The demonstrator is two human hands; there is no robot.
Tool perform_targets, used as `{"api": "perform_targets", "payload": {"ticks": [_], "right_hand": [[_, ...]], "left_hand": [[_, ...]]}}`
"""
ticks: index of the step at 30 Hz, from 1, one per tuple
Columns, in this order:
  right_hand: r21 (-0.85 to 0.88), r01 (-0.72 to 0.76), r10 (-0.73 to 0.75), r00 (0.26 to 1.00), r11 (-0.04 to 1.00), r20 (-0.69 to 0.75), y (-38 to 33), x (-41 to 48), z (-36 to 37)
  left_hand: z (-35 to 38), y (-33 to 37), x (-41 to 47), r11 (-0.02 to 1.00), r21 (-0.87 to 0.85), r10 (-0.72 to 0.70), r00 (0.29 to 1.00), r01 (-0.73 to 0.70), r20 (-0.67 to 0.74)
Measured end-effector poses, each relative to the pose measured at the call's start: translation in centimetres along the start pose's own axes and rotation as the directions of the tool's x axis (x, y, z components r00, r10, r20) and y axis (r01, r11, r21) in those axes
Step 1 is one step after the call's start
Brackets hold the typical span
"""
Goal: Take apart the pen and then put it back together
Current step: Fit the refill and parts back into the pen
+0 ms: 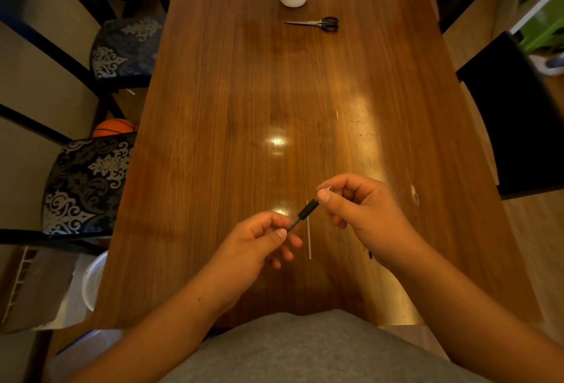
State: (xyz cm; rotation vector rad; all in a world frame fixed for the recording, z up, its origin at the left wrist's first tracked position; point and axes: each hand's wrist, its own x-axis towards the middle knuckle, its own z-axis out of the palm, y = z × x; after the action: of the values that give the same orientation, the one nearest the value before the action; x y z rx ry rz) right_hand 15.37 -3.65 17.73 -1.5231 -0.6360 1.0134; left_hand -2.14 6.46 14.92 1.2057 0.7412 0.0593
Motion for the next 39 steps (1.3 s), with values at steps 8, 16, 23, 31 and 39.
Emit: {"api": "perform_targets", "payload": {"ticks": [8,16,23,31,39], "right_hand": [[-0.012,0.009,-0.009,1.0,1.0,0.012,0.5,0.2,-0.1],[0.015,0.018,-0.019,1.0,1.0,0.016,0.8,0.1,0.1],[-0.031,0.006,-0.006,1.0,1.0,0.018,1.1,-0.1,-0.1],[-0.005,-0.009,0.009,0.999,1.0,0.032,1.1,-0.3,-0.2],[0.002,0.002,-0.002,1.0,1.0,0.015,1.2,-0.4,0.0]], "left_hand": [[-0.2,-0.5,-0.1,1.0,0.005,-0.001,1.0,0.001,-0.014],[-0.1,-0.7,0.0,0.998,-0.042,-0.039,0.999,0.039,0.013],[0.0,-0.8,0.0,1.0,-0.021,-0.019,1.0,0.019,0.003],[0.2,-0.8,-0.1,0.998,-0.046,-0.047,0.999,0.048,0.015],[0.1,-1.0,-0.4,1.0,0.003,-0.029,1.0,0.029,-0.009]]}}
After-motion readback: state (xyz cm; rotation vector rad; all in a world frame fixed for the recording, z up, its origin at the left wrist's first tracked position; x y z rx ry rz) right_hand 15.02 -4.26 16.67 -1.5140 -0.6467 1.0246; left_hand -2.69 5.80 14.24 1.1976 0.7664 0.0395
